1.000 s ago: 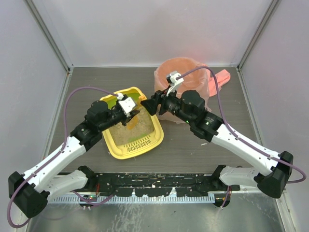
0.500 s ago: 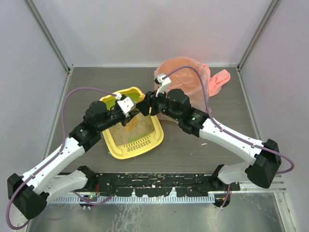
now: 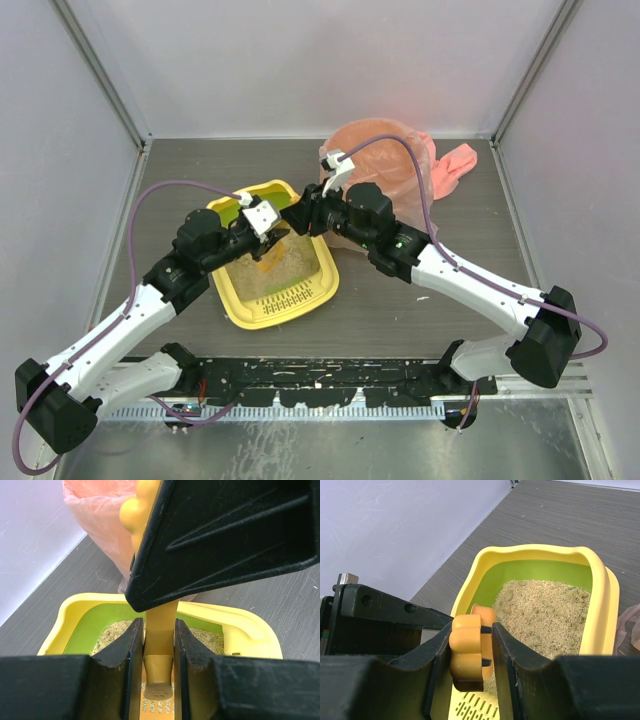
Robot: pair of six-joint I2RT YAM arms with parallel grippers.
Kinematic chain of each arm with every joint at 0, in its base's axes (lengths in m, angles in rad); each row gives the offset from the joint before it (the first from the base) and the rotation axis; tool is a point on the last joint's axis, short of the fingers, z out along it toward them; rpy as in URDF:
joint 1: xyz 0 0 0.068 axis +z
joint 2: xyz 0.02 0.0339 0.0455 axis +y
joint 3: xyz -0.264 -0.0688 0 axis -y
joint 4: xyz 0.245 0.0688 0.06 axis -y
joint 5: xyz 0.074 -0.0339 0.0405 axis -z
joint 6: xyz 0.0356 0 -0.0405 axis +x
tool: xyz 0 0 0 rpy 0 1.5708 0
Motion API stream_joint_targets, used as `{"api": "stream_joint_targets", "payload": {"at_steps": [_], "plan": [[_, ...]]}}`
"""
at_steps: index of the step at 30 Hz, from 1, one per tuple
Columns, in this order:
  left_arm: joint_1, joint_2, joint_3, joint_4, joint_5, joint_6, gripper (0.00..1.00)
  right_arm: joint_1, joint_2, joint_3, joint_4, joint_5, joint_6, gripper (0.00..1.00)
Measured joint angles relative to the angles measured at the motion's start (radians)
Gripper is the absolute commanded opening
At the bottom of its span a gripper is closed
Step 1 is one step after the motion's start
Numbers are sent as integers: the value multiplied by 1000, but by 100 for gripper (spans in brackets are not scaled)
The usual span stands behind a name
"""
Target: Clean the litter box
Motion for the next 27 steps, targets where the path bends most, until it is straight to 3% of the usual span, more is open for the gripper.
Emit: {"api": "stream_joint_targets", "payload": {"at_steps": [12,23,27], "plan": [[0,7,0,0,-8,-1,0,0,0,0,4,-12,26,41],[0,12,0,-1,-23,-1,0,0,0,0,3,-8,26,36],[0,15,0,-2,-23,-1,0,0,0,0,3,-9,26,19]]}}
